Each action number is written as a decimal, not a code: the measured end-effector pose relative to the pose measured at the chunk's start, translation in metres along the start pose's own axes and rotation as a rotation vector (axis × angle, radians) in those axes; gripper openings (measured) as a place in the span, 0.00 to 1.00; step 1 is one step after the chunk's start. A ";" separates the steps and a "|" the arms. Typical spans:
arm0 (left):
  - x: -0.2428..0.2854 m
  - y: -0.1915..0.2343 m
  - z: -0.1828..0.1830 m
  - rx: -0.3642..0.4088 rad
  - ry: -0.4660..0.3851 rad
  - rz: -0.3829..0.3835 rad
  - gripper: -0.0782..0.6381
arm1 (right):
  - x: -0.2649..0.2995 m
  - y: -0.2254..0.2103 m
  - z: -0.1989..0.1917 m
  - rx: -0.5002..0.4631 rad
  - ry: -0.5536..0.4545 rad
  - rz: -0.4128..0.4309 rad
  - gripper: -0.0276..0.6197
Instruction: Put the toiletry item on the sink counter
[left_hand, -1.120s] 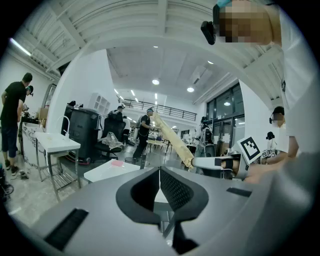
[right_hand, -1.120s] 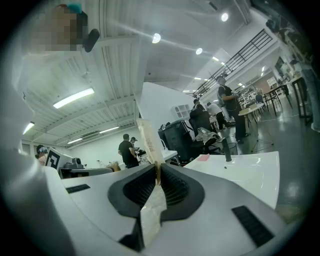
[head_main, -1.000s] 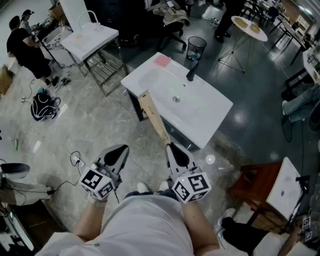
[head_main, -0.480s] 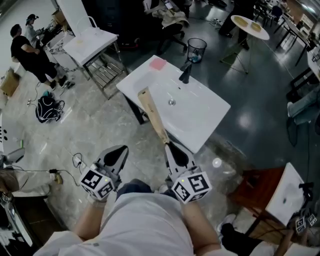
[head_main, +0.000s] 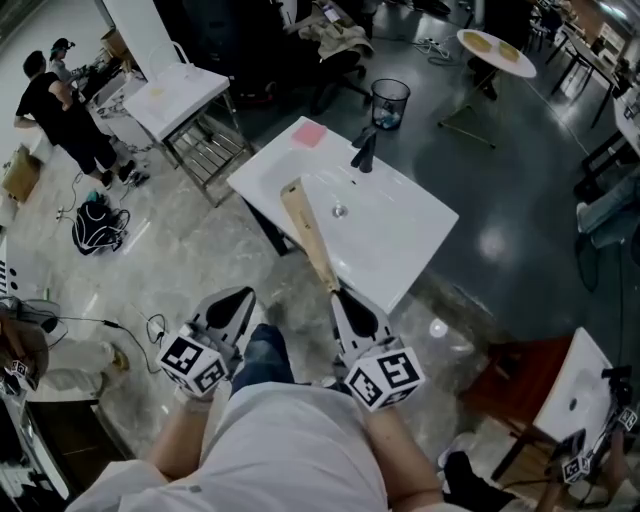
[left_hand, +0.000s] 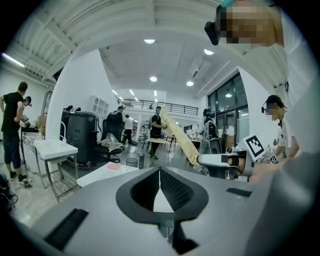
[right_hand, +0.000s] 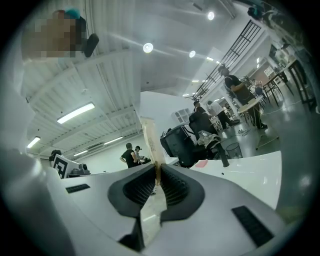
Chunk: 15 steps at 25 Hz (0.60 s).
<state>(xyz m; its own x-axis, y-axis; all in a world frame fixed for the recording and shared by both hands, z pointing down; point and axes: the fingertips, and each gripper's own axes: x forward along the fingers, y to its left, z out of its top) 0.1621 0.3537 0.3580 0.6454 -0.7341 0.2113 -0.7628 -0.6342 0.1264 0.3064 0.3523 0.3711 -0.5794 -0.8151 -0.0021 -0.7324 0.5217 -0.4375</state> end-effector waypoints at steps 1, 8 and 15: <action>0.003 0.004 -0.001 0.000 -0.003 -0.001 0.13 | 0.002 -0.002 0.001 -0.001 -0.002 -0.004 0.11; 0.020 0.047 -0.006 -0.006 -0.025 -0.034 0.13 | 0.036 -0.013 -0.002 -0.015 -0.032 -0.048 0.11; 0.041 0.120 0.003 -0.006 -0.017 -0.079 0.13 | 0.111 -0.025 -0.011 0.009 -0.028 -0.107 0.11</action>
<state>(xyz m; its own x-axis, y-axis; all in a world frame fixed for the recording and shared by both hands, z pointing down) 0.0971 0.2467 0.3785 0.7040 -0.6860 0.1835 -0.7097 -0.6887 0.1483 0.2563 0.2520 0.3920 -0.4879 -0.8727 0.0198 -0.7863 0.4296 -0.4442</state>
